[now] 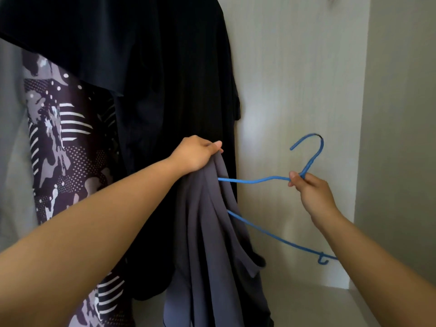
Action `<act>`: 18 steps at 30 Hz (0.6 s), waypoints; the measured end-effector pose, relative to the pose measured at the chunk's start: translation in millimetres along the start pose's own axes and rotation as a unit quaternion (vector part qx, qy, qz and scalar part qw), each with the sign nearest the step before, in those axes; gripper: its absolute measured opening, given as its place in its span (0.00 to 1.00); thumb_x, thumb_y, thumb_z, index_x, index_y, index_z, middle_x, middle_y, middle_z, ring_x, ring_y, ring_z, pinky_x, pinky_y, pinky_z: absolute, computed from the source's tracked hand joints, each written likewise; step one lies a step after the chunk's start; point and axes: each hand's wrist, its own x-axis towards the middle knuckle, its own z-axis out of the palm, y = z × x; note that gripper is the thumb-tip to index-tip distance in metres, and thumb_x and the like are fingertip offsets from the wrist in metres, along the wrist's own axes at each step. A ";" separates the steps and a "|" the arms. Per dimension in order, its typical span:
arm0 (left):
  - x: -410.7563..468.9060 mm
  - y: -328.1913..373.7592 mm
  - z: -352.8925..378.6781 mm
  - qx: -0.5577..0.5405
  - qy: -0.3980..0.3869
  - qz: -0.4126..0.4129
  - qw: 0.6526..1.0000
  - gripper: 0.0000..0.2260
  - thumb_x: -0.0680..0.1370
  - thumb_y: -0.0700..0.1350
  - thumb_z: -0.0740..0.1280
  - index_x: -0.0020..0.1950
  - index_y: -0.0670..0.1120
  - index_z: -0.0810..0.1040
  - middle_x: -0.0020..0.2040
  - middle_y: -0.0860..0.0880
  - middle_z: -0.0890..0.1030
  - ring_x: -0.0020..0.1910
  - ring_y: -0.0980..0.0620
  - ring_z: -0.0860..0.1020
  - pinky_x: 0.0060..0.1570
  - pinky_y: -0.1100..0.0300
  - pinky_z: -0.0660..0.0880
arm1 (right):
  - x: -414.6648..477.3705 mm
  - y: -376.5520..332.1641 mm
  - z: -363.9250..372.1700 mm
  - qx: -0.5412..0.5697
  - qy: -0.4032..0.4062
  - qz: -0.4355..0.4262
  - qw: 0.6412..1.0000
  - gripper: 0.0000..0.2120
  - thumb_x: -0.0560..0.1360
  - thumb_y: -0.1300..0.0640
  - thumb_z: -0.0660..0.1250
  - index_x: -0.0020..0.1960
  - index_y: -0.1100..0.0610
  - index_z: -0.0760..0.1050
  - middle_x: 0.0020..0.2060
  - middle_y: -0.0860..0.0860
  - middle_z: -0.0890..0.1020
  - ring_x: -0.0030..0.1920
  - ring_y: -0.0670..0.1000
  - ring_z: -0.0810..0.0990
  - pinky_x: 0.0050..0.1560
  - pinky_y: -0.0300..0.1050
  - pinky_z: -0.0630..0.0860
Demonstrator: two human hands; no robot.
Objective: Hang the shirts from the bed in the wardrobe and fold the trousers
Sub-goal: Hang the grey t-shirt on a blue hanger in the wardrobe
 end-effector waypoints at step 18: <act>-14.1 28.0 53.3 0.265 -0.151 0.120 0.945 0.25 0.80 0.63 0.47 0.64 0.54 0.77 0.61 0.46 0.78 0.59 0.45 0.75 0.58 0.53 0.71 | 1.2 3.0 -5.5 0.057 0.036 0.061 0.996 0.16 0.77 0.47 0.62 0.34 0.54 0.75 0.37 0.47 0.76 0.45 0.49 0.74 0.42 0.44 0.67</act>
